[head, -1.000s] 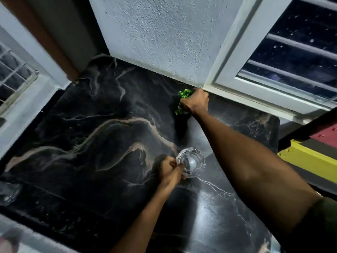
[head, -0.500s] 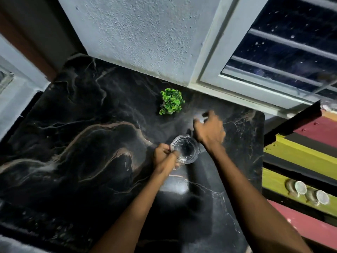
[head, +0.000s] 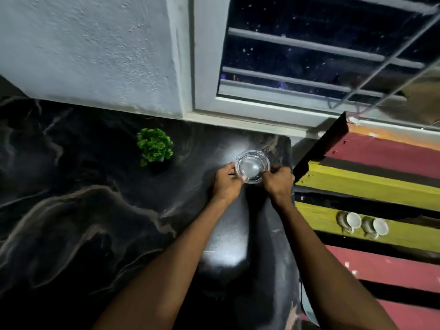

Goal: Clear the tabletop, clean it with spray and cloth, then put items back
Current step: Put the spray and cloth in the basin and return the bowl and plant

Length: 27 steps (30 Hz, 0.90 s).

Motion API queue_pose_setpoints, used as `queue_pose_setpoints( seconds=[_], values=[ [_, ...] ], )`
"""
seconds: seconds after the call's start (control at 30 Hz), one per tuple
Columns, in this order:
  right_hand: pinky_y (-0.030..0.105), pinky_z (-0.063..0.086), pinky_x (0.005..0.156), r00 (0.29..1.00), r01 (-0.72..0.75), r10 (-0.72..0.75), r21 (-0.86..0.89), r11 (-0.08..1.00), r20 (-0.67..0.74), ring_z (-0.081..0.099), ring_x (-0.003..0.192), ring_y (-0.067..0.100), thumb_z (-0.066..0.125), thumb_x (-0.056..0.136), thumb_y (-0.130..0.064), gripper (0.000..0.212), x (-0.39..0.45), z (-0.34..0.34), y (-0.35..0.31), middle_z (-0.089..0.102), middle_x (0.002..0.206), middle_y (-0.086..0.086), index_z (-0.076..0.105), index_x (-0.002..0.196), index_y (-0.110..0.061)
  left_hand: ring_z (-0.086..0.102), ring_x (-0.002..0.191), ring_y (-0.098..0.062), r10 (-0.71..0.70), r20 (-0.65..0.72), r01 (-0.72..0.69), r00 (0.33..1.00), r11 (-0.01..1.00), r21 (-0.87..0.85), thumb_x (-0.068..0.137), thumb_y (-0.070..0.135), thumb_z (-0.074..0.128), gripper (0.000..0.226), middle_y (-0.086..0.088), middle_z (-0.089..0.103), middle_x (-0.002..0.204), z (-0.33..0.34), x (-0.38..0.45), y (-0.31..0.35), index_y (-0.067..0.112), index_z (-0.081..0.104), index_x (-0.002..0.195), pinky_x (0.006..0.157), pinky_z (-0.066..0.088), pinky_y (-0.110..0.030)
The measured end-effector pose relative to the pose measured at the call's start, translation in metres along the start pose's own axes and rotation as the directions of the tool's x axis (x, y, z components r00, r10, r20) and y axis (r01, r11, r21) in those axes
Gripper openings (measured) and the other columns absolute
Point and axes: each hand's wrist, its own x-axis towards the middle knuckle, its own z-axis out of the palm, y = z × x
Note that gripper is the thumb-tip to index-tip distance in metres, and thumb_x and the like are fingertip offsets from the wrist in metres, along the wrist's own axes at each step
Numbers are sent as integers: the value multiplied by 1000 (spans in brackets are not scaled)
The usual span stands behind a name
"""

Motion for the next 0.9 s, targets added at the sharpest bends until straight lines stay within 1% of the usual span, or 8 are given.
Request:
queue_pose_setpoints(
  seconds=[0.1,0.17,0.3,0.47,0.67,0.77,0.83,0.9],
  values=[
    [32,51,84,999,-10,11,19,1000,-45,69,90,32,61,85,-7,24,22,-7,-5,74,92,26,77,100,3,71,96,-25,63,10,-64,998,995,75,80,-11,70,40,-19,76,110,25,19,12,4,69,117,93,57,-43],
    [34,53,86,997,-22,24,25,999,-70,71,96,37,62,85,-9,27,31,-7,-8,74,98,28,77,104,2,73,101,-29,83,7,-83,996,985,148,80,-6,69,42,-16,77,110,35,30,15,8,69,120,93,59,-46],
    [39,55,87,994,-17,17,3,1000,-104,70,98,42,61,86,-11,29,39,-5,-5,73,102,29,77,108,-1,72,103,-27,129,-28,-113,991,935,335,78,10,71,40,-14,77,109,48,42,15,16,73,117,90,58,-41],
    [38,55,85,995,3,-1,13,1000,-101,71,95,40,64,90,-14,27,41,2,9,73,103,28,74,109,3,63,115,-41,110,-38,-89,993,932,351,78,-12,65,50,-27,52,127,60,56,7,-1,66,127,107,50,-47],
    [34,47,98,998,26,-22,69,997,-64,63,110,38,66,96,-16,31,47,4,22,64,119,27,67,114,9,60,122,-34,107,-38,-84,993,915,394,76,-6,72,66,-20,49,135,65,64,-1,1,55,140,113,44,-42],
    [21,38,90,998,24,-19,97,995,-52,60,106,35,67,96,-15,32,49,1,24,58,122,25,63,112,13,62,115,-37,115,-52,-87,992,924,373,71,-3,76,63,-20,51,127,68,62,-3,3,61,132,107,49,-45],
    [6,36,79,999,32,-28,103,994,-34,58,87,27,67,97,-14,33,50,0,26,58,121,25,61,112,15,61,118,-37,93,-61,-67,994,936,345,65,2,75,71,-20,49,130,69,60,-2,1,59,135,105,51,-47],
    [-5,29,62,1000,24,-24,102,995,-8,45,68,12,67,97,-13,32,50,-2,30,58,115,21,61,111,15,61,120,-35,64,-66,-39,996,945,324,63,3,75,78,-18,48,134,70,57,0,-2,55,138,106,51,-49]
  ],
)
